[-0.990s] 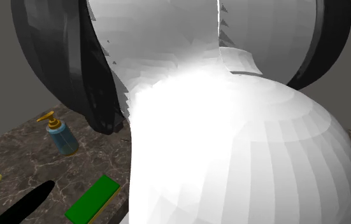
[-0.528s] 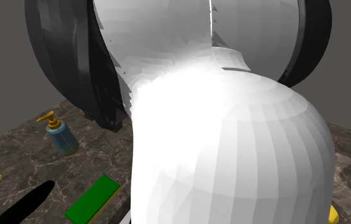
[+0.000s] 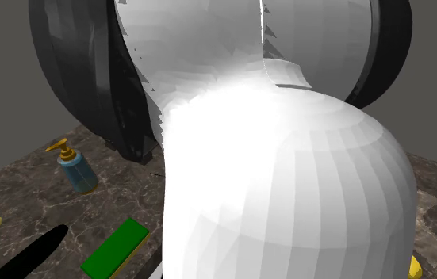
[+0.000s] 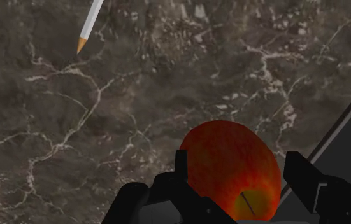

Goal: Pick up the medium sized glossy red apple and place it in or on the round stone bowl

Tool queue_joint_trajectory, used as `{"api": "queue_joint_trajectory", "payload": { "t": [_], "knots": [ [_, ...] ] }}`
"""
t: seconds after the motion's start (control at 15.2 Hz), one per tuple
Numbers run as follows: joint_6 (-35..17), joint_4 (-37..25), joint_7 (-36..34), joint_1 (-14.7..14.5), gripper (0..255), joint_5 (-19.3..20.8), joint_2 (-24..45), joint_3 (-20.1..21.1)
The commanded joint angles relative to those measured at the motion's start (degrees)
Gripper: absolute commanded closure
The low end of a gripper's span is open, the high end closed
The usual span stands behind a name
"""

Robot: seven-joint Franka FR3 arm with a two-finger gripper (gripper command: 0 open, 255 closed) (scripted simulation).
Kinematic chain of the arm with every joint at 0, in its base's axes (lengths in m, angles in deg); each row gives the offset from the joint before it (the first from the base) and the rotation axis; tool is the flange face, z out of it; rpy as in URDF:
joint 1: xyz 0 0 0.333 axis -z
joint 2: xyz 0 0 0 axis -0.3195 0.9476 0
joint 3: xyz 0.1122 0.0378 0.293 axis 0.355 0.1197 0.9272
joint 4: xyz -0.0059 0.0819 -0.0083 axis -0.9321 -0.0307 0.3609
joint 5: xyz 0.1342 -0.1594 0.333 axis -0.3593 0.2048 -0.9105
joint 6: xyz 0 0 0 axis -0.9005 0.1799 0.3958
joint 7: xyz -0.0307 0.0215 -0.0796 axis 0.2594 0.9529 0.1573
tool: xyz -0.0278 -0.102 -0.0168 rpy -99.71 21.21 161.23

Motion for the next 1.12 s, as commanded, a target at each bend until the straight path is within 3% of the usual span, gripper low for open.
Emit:
{"api": "queue_joint_trajectory", "payload": {
  "t": [0.0, 0.46, 1.06],
  "knots": [
    [-0.01, 0.12, 0.0, -0.04, 255, -0.02, 0.12, 0.05],
    [0.0, 0.07, 0.04, -0.02, 255, -0.02, 0.15, 0.03],
    [6.08, -3.21, 0.43, 0.15, 255, -0.71, -2.69, 0.26]
  ]
}}
